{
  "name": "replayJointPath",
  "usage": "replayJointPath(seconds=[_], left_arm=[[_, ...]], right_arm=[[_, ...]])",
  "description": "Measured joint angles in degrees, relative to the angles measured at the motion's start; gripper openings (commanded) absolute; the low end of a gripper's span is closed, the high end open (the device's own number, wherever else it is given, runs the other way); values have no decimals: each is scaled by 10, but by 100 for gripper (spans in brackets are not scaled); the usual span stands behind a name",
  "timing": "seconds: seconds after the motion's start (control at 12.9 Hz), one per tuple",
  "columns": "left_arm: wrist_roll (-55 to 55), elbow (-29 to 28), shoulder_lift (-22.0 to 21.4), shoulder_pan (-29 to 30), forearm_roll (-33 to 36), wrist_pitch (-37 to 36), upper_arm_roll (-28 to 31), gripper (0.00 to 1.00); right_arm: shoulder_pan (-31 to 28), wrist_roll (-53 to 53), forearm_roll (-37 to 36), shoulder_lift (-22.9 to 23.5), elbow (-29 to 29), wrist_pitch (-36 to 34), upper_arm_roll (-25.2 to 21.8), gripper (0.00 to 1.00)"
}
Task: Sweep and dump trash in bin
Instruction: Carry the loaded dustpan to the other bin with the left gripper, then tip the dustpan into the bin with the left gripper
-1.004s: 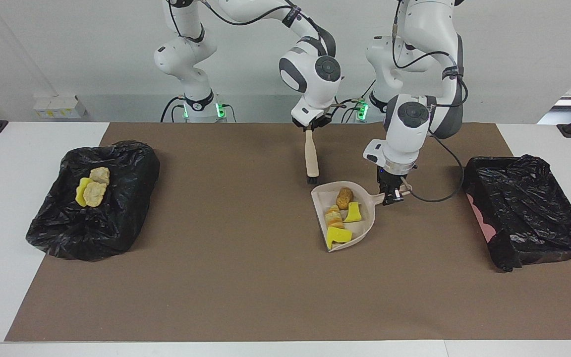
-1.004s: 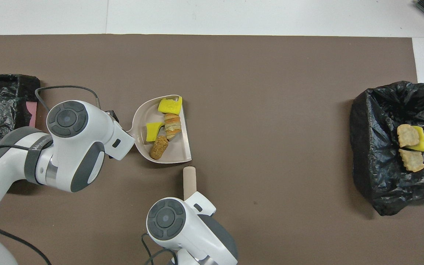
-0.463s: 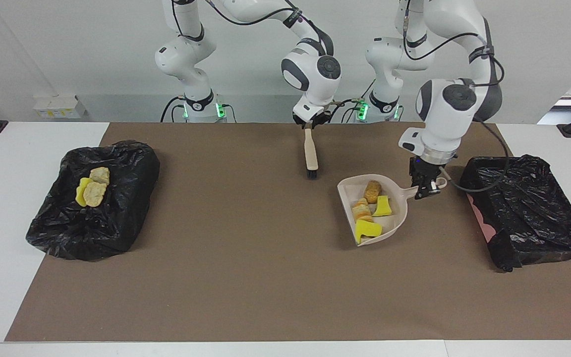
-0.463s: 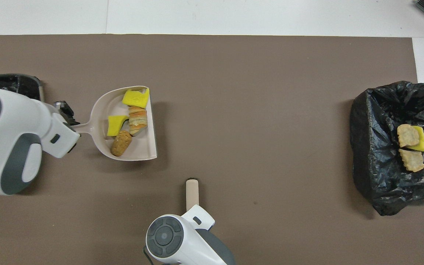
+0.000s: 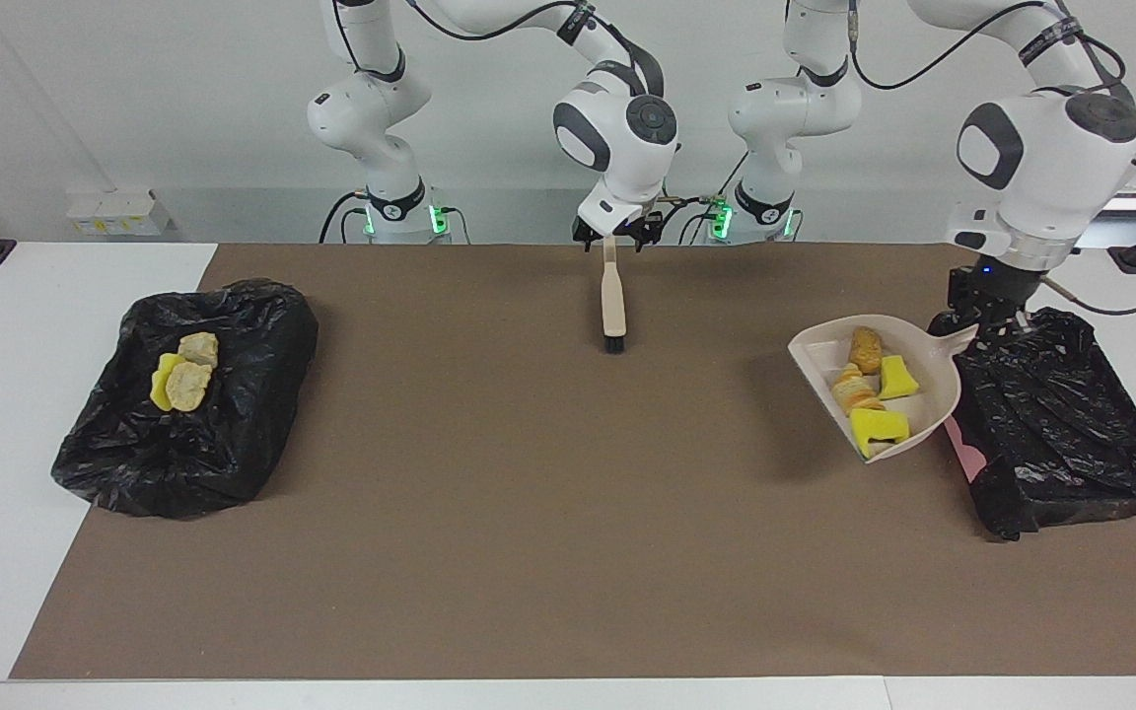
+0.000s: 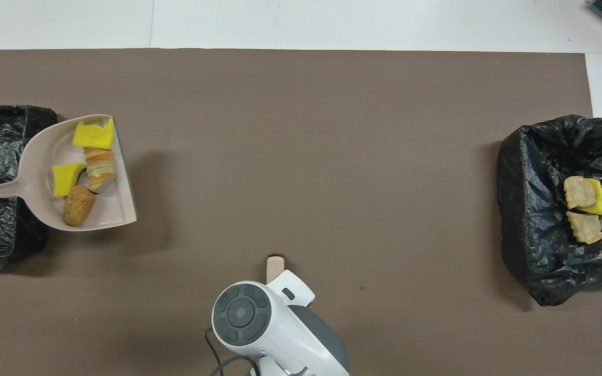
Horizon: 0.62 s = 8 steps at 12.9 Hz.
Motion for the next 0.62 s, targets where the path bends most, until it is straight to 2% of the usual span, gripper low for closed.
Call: replayJointPath(seconds=[0.39, 0.62], left_arm=[[57, 65, 21, 139, 7, 0, 2, 0], [62, 96, 45, 168, 107, 17, 2, 0]], right_arm=[[-137, -132, -25, -51, 83, -102, -3, 100], [-223, -221, -31, -53, 121, -132, -5, 100]])
